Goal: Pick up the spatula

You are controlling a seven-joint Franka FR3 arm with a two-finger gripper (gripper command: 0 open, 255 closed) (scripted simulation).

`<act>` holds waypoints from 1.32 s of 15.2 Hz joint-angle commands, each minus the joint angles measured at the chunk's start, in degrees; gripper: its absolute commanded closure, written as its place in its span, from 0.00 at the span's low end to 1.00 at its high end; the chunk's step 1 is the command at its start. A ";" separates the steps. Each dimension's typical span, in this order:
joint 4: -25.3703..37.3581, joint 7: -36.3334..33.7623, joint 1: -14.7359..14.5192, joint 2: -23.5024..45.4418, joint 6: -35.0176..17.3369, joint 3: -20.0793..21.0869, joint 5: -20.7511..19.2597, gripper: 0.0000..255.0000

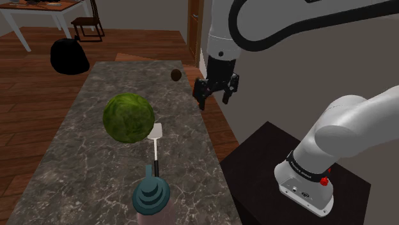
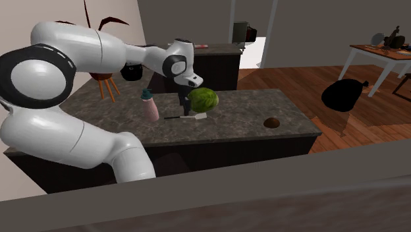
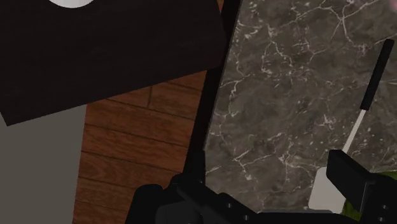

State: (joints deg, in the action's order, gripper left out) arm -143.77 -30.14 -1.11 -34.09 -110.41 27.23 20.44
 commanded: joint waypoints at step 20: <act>23.29 -51.58 -0.51 52.75 -22.02 16.25 -32.79 0.00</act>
State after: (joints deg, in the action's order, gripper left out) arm -120.63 -80.76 -1.01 17.71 -131.87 43.93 -11.44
